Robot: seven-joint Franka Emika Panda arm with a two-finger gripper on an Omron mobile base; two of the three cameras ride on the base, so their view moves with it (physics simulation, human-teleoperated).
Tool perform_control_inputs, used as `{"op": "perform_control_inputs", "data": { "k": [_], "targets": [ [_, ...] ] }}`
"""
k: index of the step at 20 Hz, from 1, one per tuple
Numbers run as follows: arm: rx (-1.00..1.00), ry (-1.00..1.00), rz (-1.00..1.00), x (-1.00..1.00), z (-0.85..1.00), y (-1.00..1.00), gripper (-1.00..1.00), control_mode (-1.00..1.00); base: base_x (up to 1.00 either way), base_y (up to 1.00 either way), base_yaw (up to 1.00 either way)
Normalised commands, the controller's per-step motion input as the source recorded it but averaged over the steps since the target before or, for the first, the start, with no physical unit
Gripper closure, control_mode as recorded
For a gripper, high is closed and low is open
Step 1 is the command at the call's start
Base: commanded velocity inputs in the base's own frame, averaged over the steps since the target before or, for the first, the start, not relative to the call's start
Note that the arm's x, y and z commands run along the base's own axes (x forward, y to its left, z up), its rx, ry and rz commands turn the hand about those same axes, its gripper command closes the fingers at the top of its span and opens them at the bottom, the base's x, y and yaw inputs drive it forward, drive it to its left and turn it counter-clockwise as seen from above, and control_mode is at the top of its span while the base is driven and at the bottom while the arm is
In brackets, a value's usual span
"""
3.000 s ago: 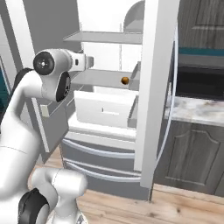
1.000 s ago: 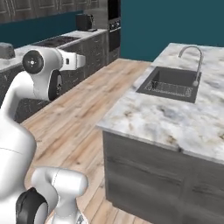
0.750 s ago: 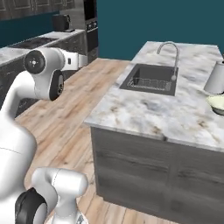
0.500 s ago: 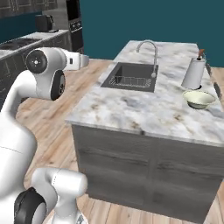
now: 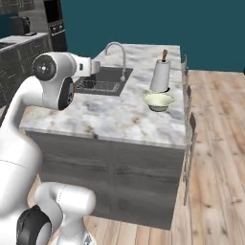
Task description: Retrieve the tangerine and mango from the fridge and place them into the bowl on the dining table.
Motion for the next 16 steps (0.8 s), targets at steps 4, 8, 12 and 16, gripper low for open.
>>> {"op": "perform_control_inputs", "data": {
  "k": [4,8,12,16],
  "targets": [
    [0.00,0.00,0.00,0.00,0.00,0.00,1.00,1.00,0.14,-1.00,-0.10],
    [0.00,0.00,0.00,0.00,0.00,0.00,1.00,1.00,0.27,-1.00,-0.01],
    [0.00,0.00,0.00,0.00,0.00,0.00,1.00,1.00,0.19,-1.00,0.12],
    [0.00,0.00,0.00,0.00,0.00,0.00,1.00,1.00,0.74,-0.93,0.43]
  ]
}}
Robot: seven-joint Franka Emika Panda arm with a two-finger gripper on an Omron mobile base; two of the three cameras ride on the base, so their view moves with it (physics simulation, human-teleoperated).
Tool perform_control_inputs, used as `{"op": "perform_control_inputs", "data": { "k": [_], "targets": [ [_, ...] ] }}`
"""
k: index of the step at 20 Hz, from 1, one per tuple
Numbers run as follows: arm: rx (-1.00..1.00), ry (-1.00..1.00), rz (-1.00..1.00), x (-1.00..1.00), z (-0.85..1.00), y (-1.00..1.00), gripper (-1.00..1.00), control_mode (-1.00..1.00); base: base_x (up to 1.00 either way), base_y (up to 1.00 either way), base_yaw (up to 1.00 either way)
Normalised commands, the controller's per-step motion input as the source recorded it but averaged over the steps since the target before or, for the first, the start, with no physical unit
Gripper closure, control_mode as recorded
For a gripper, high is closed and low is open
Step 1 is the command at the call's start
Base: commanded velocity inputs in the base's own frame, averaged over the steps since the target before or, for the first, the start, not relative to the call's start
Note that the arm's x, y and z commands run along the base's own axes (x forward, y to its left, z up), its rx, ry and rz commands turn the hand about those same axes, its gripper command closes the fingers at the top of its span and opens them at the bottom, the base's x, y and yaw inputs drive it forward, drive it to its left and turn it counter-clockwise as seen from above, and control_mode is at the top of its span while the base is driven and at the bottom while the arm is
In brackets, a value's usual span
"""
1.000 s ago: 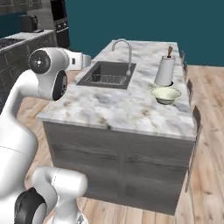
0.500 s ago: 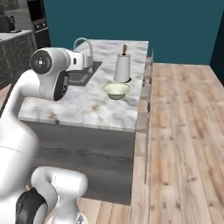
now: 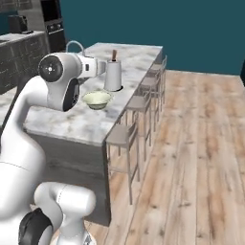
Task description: Retrieve the tangerine and mango from the fridge and place them into the bowl on the dining table.
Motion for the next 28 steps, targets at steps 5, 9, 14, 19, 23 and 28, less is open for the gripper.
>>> {"op": "perform_control_inputs", "data": {
  "k": [5,9,14,19,23,28],
  "targets": [
    [0.00,0.00,0.00,0.00,0.00,0.00,1.00,1.00,0.70,-0.63,0.63],
    [0.00,0.00,0.00,0.00,0.00,0.00,1.00,1.00,0.65,-0.62,0.64],
    [0.00,0.00,0.00,0.00,0.00,0.00,1.00,1.00,0.40,-0.73,0.61],
    [0.00,0.00,0.00,0.00,0.00,0.00,1.00,1.00,-0.01,-0.98,0.53],
    [0.00,0.00,0.00,0.00,0.00,0.00,1.00,1.00,-0.20,-0.99,0.46],
    [0.00,0.00,0.00,0.00,0.00,0.00,1.00,1.00,-0.05,-0.84,0.37]
  ]
}}
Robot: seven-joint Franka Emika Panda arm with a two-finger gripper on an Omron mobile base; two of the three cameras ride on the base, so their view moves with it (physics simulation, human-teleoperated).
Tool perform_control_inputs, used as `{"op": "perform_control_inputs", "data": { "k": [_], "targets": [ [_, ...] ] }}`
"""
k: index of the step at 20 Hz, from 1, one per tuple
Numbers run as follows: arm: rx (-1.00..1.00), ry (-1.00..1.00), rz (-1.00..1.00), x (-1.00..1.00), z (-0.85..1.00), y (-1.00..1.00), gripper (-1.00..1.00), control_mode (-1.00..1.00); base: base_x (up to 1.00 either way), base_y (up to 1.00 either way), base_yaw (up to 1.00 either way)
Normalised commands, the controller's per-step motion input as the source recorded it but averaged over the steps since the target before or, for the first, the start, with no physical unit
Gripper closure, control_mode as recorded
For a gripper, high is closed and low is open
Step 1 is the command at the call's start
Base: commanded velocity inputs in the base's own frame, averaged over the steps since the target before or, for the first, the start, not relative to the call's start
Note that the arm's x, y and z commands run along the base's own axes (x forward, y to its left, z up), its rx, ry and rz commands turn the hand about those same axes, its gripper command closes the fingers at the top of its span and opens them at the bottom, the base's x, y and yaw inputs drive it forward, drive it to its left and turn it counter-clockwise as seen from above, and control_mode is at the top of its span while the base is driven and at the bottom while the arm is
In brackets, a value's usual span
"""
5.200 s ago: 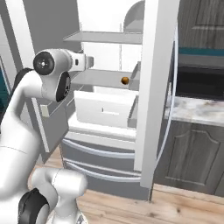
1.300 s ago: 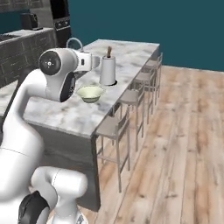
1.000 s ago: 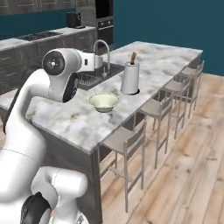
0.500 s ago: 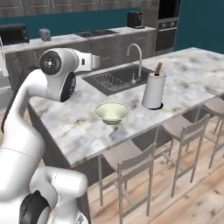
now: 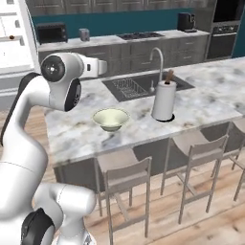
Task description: Retrieve the tangerine and mango from the fridge and place them into the bowl on the dining table.
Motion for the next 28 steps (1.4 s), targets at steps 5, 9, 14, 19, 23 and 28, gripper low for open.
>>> {"op": "perform_control_inputs", "data": {
  "k": [5,9,14,19,23,28],
  "targets": [
    [0.00,0.00,0.00,0.00,0.00,0.00,1.00,1.00,0.37,-0.59,0.32],
    [0.00,0.00,0.00,0.00,0.00,0.00,1.00,1.00,0.74,-0.28,0.29],
    [0.00,0.00,0.00,0.00,0.00,0.00,1.00,1.00,0.56,-0.42,0.36],
    [0.00,0.00,0.00,0.00,0.00,0.00,1.00,1.00,0.47,-0.54,0.43],
    [0.00,0.00,0.00,0.00,0.00,0.00,1.00,1.00,0.45,-0.50,0.47],
    [0.00,0.00,0.00,0.00,0.00,0.00,1.00,1.00,0.48,-0.36,0.44]
  ]
}}
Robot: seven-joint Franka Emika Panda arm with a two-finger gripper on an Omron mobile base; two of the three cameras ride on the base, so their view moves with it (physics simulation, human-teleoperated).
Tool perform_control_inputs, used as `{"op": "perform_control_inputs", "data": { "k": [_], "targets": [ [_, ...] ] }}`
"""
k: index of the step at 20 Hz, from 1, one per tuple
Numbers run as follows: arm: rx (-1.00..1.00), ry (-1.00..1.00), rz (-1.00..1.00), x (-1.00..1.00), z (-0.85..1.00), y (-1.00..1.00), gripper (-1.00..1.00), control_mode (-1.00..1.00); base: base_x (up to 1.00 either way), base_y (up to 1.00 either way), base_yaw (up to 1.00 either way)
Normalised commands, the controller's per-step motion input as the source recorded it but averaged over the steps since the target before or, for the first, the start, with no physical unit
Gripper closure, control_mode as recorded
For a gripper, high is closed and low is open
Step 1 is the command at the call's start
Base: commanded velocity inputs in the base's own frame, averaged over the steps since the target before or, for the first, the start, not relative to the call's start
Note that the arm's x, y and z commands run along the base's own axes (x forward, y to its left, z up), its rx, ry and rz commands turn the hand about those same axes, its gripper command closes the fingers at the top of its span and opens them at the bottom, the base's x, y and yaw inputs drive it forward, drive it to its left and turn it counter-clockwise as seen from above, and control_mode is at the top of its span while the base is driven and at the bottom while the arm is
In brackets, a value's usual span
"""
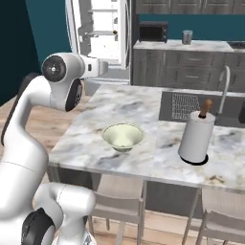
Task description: Retrieve the tangerine and mango from the fridge and place them into the bowl on the dining table.
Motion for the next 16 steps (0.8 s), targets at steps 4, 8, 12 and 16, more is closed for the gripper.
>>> {"op": "perform_control_inputs", "data": {
  "k": [4,8,12,16],
  "targets": [
    [0.00,0.00,0.00,0.00,0.00,0.00,1.00,1.00,0.48,-0.29,0.40],
    [0.00,0.00,0.00,0.00,0.00,0.00,1.00,1.00,0.34,-0.36,0.40],
    [0.02,0.08,0.08,0.04,-0.04,-0.08,1.00,-1.00,0.14,-0.24,0.27],
    [0.05,0.35,0.24,0.10,-0.19,-0.26,1.00,-1.00,0.00,0.00,0.00]
  ]
}}
